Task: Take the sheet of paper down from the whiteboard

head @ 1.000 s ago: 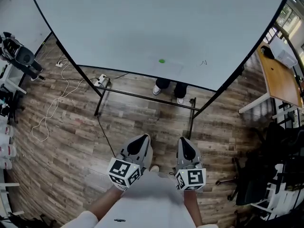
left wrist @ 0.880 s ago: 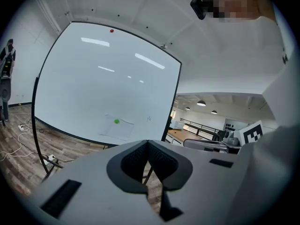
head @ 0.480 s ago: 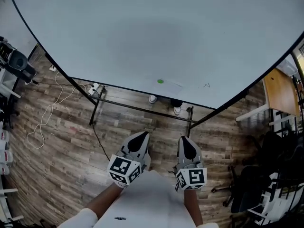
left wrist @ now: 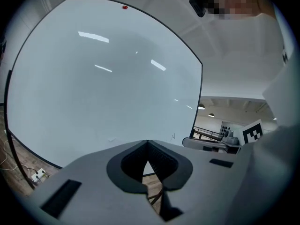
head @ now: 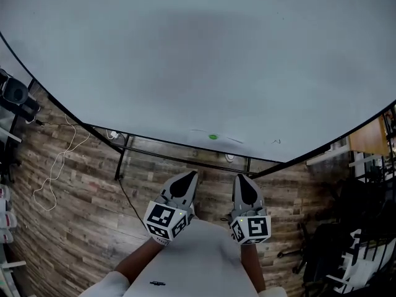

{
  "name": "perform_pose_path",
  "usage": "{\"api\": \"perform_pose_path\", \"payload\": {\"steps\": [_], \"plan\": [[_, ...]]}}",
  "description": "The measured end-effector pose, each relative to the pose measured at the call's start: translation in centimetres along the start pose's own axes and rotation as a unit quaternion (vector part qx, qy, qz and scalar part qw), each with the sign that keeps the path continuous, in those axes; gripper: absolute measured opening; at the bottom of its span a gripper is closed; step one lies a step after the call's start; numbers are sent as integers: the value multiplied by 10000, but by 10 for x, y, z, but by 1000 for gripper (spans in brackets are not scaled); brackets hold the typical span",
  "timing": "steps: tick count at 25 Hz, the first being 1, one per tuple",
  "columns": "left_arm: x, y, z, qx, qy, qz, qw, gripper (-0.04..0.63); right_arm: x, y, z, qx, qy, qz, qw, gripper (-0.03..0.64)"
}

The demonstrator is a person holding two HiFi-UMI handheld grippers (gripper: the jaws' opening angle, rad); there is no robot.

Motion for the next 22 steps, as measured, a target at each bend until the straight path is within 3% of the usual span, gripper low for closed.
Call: {"api": "perform_pose_path", "payload": {"steps": [6,22], "plan": [[-21,21,15,12,-71,-28,10000,6,4,29,9,23,18,-35,10000,11],[-16,72,23,-103,-181,199,9996,6,51,54,14,-189,-90,197,9996,11]]}}
Point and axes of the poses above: the fingertips, and each gripper's own axes: y forward along the fingers, x to its right, z out of its top, the point moved 1 cm from there along -y, backward along the fingers, and after that the axes turned 5 degrees about -x, right-handed, at the moved point
